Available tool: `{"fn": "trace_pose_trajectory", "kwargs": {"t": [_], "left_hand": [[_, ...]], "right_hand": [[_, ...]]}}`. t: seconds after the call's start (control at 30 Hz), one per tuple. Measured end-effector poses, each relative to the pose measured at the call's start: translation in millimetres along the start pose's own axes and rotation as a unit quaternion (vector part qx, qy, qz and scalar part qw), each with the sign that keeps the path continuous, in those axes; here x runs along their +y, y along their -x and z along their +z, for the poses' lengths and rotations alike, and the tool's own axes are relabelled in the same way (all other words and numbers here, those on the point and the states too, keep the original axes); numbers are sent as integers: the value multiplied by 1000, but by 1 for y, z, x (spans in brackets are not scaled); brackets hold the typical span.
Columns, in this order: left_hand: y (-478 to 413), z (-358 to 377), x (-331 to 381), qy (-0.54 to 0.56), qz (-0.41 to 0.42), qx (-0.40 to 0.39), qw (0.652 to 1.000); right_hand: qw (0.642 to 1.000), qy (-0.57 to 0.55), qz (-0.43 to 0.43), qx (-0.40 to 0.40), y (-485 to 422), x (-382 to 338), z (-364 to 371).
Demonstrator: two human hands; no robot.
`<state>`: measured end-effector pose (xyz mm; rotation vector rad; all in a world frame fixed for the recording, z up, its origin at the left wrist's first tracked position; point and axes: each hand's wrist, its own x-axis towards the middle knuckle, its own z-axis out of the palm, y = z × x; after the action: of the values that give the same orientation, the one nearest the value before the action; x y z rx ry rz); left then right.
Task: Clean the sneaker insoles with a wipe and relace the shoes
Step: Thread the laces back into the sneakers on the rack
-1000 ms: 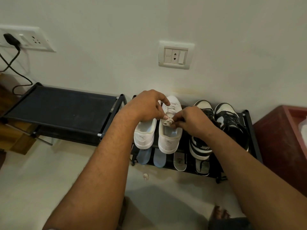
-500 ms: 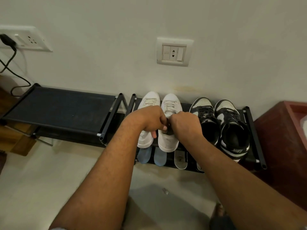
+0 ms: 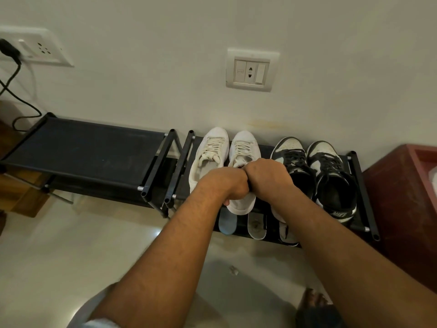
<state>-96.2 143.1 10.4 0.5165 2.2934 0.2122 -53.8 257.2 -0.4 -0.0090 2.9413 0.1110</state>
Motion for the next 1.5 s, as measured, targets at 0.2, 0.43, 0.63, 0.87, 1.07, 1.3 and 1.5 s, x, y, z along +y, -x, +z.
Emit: {"fn": "trace_pose_trajectory", "kwargs": {"t": [0.2,0.43,0.63,0.87,1.07,1.3,1.5], "left_hand": [[8,-18,-4,22,11,-86,996],[23,-27,-9,42,31,-137,989],[19,-20,-14,73,27,-157,985],[20,-22,-18,81,28,-160,983],[27,-26,-17,84,28,-151,985],[32,-29,-21,83,35,-148,985],[44,-41,-28,81,62,-134,986]], "right_hand": [[995,7,-43,-86,6,1,-15],[988,5,-20,-155,-7,-5,-18],[987,7,9,-162,-16,-11,-15],[976,2,-46,-213,-16,-5,-22],[963,37,-80,-256,-14,-4,-33],[973,8,-31,-229,-20,-15,-20],[980,4,26,-197,-24,-22,-17]]}}
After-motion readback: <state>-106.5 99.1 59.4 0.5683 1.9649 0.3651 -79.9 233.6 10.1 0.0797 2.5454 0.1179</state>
